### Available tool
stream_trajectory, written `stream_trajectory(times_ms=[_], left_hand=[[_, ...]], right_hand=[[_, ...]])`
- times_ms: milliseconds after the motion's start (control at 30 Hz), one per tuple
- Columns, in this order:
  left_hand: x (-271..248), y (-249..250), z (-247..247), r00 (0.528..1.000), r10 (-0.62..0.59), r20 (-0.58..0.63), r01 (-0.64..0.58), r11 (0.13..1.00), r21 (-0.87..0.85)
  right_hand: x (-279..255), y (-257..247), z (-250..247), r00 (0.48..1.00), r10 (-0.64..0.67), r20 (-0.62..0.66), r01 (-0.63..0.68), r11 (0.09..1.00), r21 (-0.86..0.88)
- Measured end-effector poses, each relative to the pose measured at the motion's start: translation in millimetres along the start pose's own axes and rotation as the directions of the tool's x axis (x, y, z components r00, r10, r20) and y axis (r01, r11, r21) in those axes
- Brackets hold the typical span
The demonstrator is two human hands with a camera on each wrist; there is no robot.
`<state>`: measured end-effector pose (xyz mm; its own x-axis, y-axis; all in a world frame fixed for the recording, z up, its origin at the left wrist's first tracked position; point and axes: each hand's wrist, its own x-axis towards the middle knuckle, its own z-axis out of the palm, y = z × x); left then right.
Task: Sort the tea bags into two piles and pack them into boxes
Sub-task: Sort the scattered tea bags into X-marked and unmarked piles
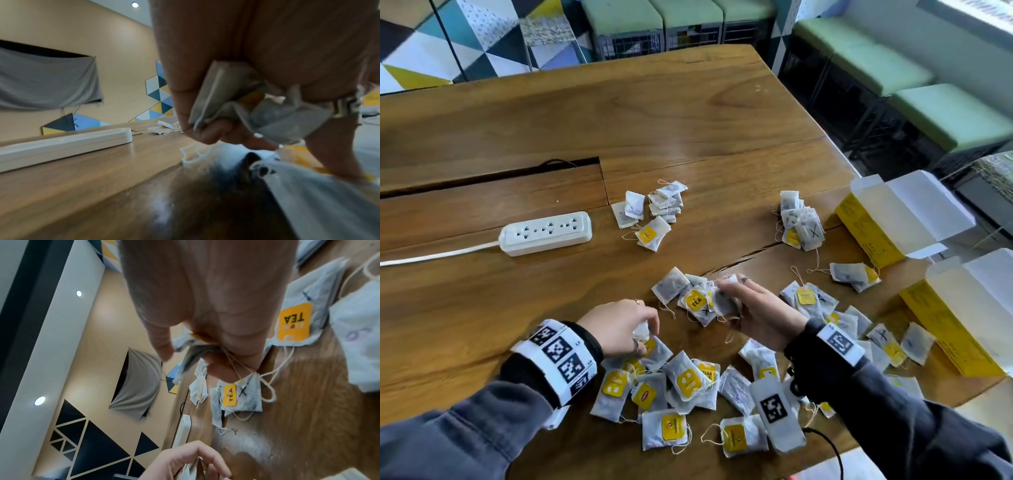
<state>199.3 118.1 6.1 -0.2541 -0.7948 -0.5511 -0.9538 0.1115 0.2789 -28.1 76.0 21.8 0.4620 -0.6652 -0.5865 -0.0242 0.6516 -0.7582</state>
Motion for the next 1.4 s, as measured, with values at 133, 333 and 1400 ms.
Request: stream_trajectory(times_ms=[133, 333, 1400], left_hand=[[1.3, -0.9, -6.7, 0.998, 0.065, -0.014, -0.065, 0.997, -0.043], [-20.7, -9.2, -19.2, 0.969, 0.064, -0.239, -0.224, 0.632, -0.742], [6.0, 45.6, -19.4, 0.898, -0.309, -0.313, -0.240, 0.251, -0.938]], right_hand=[[1.5, 2.4, -3.8, 0.999, 0.042, 0.018, -0.044, 0.995, 0.088], [-5.6, 1.4, -10.4, 0.991, -0.118, -0.064, 0.128, 0.976, 0.177], [13.0, 1.1, 50.8, 0.992, -0.106, 0.066, 0.079, 0.943, 0.324]])
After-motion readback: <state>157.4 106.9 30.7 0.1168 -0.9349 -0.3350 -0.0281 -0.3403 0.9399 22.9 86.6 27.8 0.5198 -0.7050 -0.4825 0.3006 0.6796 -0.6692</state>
